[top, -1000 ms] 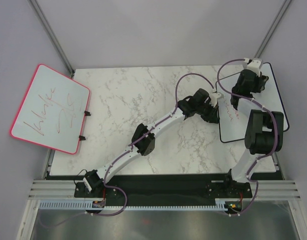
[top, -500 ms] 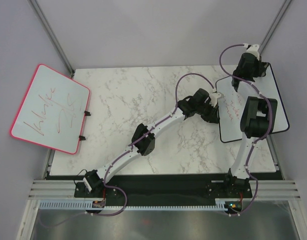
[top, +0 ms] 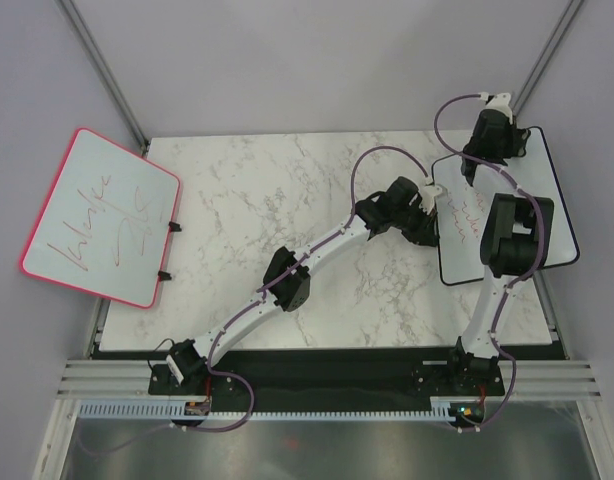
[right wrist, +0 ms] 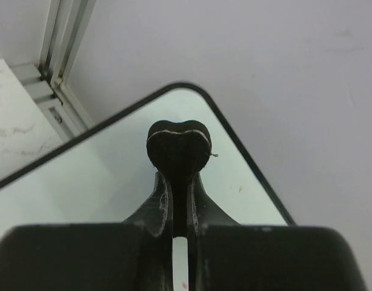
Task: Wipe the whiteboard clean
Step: Erase the whiteboard at the whiteboard stand.
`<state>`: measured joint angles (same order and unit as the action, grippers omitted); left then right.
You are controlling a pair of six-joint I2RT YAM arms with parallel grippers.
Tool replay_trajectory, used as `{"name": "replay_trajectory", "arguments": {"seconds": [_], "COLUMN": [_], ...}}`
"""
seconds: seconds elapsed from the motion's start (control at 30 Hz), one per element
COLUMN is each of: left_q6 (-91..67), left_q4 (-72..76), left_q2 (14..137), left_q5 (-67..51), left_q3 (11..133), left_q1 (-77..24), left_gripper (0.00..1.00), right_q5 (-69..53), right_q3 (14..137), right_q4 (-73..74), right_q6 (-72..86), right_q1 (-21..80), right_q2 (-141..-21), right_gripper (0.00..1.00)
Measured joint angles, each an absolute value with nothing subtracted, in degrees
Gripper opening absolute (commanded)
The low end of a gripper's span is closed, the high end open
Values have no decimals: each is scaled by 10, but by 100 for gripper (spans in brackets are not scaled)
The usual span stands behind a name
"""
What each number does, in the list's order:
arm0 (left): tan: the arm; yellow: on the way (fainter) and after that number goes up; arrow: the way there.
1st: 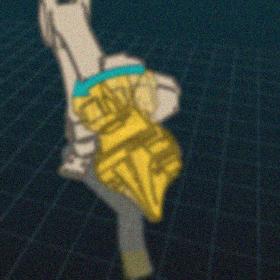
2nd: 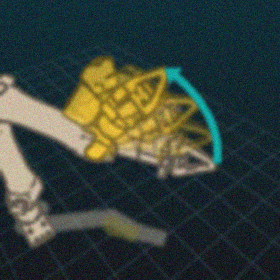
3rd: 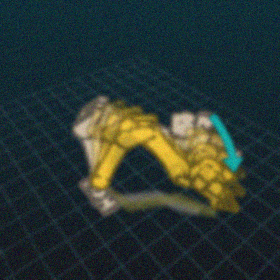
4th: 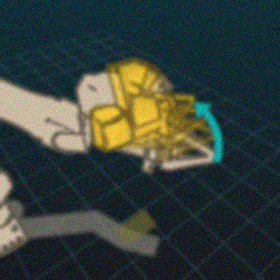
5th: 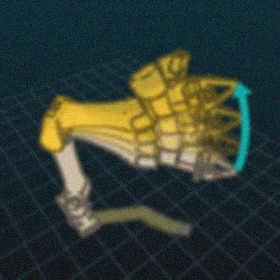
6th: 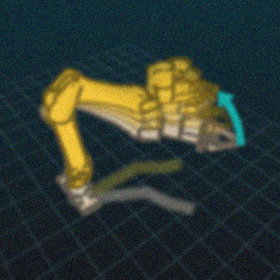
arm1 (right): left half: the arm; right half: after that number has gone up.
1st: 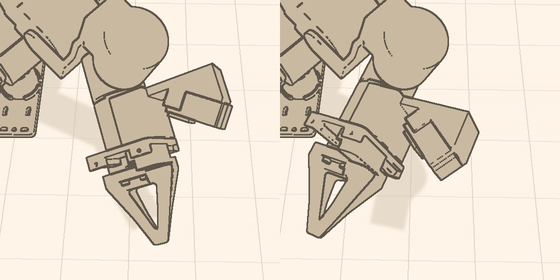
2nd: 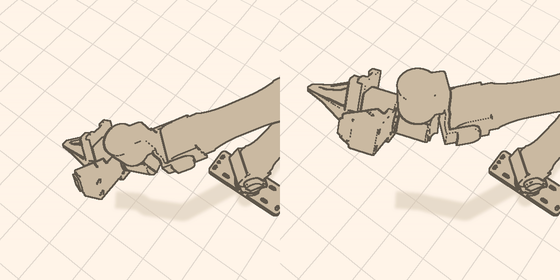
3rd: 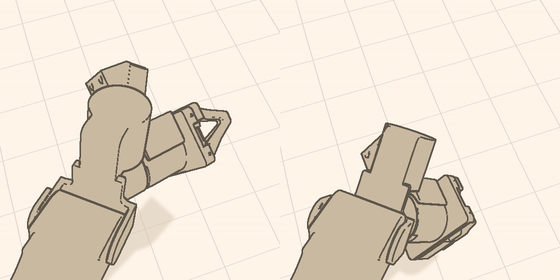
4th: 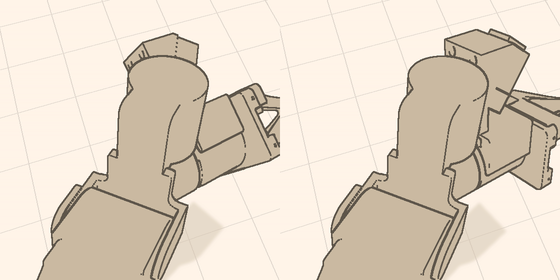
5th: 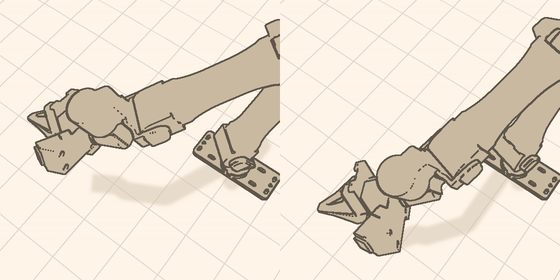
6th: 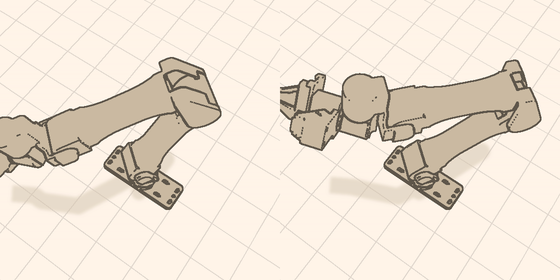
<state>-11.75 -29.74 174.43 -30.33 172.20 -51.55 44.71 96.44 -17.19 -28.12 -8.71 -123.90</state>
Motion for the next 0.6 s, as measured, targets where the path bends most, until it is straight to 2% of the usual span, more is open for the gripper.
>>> {"name": "replay_trajectory", "arguments": {"seconds": [0.33,0.47,0.6], "left_q6": [-117,-117,-117], "left_q4": [-298,-298,-297], "left_q2": [1744,1744,1744], "left_q5": [-303,-303,-303], "left_q3": [1722,1722,1722], "left_q1": [-515,-515,-515], "left_gripper": [2,2,2], "right_q5": [435,436,440], "right_q3": [718,672,681], "right_q4": [-226,-248,-251], "right_q6": [-218,-205,-211], "right_q1": [-70,-69,-69], "right_q2": [-1077,-1046,-1054], "right_gripper": [0,0,0]}}
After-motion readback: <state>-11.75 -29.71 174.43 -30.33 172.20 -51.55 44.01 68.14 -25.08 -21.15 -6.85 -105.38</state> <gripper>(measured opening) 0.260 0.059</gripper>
